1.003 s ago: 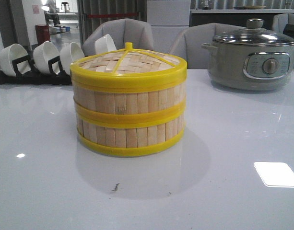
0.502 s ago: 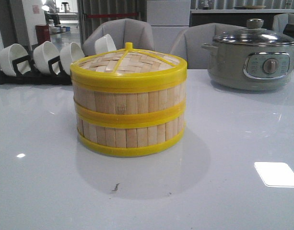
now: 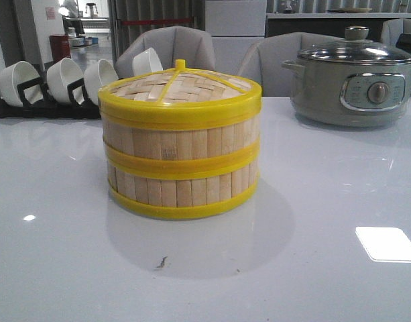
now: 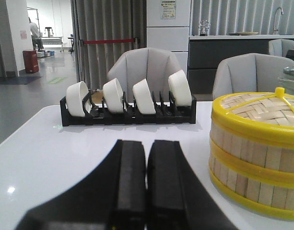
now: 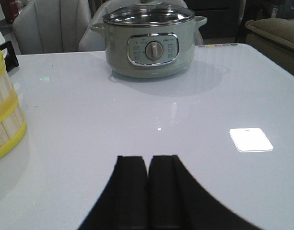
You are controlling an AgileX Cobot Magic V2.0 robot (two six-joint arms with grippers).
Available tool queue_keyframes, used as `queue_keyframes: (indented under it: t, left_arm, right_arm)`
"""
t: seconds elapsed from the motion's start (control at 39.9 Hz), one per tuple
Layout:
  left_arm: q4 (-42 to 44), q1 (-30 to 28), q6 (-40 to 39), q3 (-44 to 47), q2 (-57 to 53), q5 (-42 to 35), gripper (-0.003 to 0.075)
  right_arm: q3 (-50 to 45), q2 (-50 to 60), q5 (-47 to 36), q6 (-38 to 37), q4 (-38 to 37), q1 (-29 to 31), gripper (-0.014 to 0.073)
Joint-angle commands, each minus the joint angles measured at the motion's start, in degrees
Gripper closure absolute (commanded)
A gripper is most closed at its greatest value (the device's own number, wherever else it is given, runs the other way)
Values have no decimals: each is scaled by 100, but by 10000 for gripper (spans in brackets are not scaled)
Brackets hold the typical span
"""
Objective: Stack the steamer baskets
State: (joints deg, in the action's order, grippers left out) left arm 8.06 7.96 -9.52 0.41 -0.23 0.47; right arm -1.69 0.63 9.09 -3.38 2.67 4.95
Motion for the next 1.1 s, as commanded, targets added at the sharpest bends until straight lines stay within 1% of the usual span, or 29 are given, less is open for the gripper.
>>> queue_keyframes:
  t: [0.0,0.25,0.45,1.08]
  left_arm:
    - [-7,6,-16,-1,-75,-519,636]
    - [-7,6,-16,-1,-75,-519,636]
    - [-7,6,-16,-1,-75,-519,636]
    - [-7,6,-16,-1,-75,-519,636]
  right_arm:
    - [83,118,-541,16,14,23,559]
    - [83,118,-541,16,14,9,559]
    - [83,118,-541,16,14,-172,559]
    - [83,118,-536,16,14,-173,559]
